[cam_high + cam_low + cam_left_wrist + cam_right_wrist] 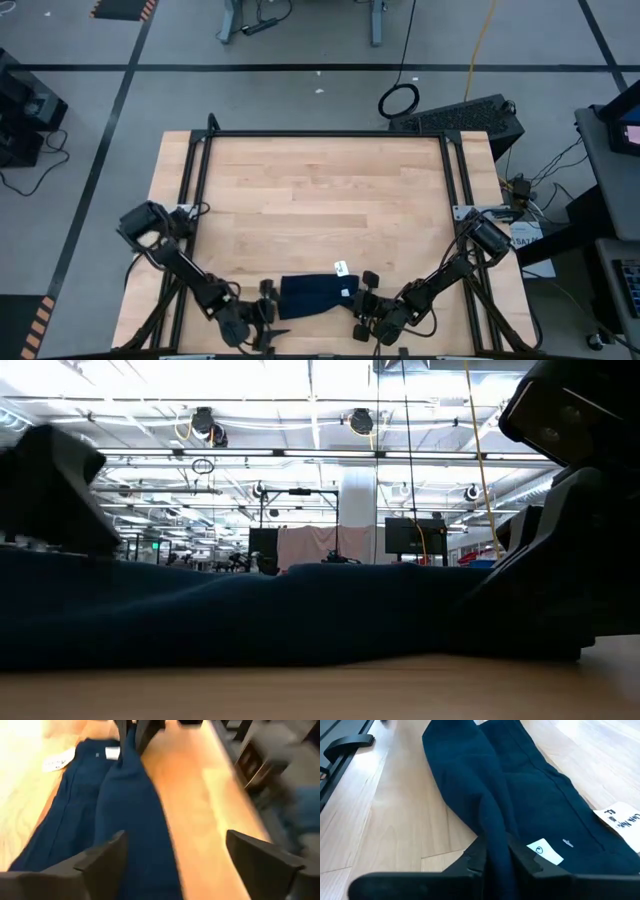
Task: Roll towel into tight, uniform cylinder
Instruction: Roll the blue cloth napkin
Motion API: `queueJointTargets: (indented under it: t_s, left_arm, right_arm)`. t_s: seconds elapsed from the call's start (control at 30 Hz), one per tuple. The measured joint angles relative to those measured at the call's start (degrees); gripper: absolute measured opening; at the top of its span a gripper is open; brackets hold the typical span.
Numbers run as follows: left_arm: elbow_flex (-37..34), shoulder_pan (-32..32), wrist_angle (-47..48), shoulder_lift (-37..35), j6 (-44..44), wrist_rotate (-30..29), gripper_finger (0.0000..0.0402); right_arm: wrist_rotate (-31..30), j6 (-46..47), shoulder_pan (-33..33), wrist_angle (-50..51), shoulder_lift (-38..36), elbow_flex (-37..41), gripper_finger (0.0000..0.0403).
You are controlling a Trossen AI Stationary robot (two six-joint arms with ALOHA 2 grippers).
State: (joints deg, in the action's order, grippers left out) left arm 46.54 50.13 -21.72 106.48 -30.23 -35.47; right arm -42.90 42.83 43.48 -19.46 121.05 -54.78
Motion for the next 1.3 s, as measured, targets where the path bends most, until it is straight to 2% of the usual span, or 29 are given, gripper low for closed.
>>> queueJointTargets:
  t_s: [0.17, 0.27, 0.37, 0.43, 0.5, 0.73, 0.8, 0.87, 1.07, 1.2, 1.3]
  left_arm:
    - [3.04, 0.00, 1.85, 6.19, 3.80, -4.83, 0.0392]
    - [4.49, 0.00, 7.04, 8.10, 1.17, -9.24, 0.0394]
    - [5.11, -0.88, 11.51, 8.19, -4.27, -8.34, 0.0370]
    - [5.16, -1.30, 12.29, 8.15, -5.57, -6.73, 0.0333]
    - [5.14, -1.62, 11.90, 8.16, -5.68, -5.73, 0.0280]
    - [4.99, -2.06, 12.22, 8.14, -5.26, -6.18, 0.0041]
    - [4.97, -1.68, 14.27, 7.27, -5.62, -5.48, 0.0019]
    - [4.79, -1.80, 15.59, 5.90, -6.76, -2.53, 0.0025]
    - [4.48, -5.64, 14.72, 1.10, -12.32, 17.71, 0.0040]
    - [4.47, -7.95, 13.47, 0.58, -15.03, 26.82, 0.0041]
    - [4.01, -9.61, 12.90, 0.46, -18.12, 32.82, 0.0041]
  right_arm:
    - [0.01, -0.13, -0.02, -0.51, 0.02, 0.04, 0.0038]
    - [0.02, -0.46, -0.02, -0.83, 0.02, 0.04, 0.0038]
    - [1.04, -0.61, -0.02, -1.08, 0.00, 0.04, 0.0038]
    - [1.69, -0.35, -0.07, -2.11, 0.02, 0.04, 0.0038]
    - [1.69, -0.39, -0.04, -3.26, 0.06, 0.06, 0.0038]
    - [4.33, 2.75, -0.04, -5.84, -0.02, 0.11, 0.0038]
    - [6.74, 3.64, -0.07, -5.51, -0.66, 0.11, 0.0038]
    - [8.91, 4.67, -0.04, -5.32, -1.39, 0.11, 0.0038]
    - [17.44, 10.20, -1.50, -5.29, -3.40, 0.17, 0.0038]
    - [25.25, 15.62, -3.61, -5.24, -3.86, -0.04, 0.0038]
    - [28.90, 19.39, -4.93, -5.38, -3.91, -0.01, 0.0038]
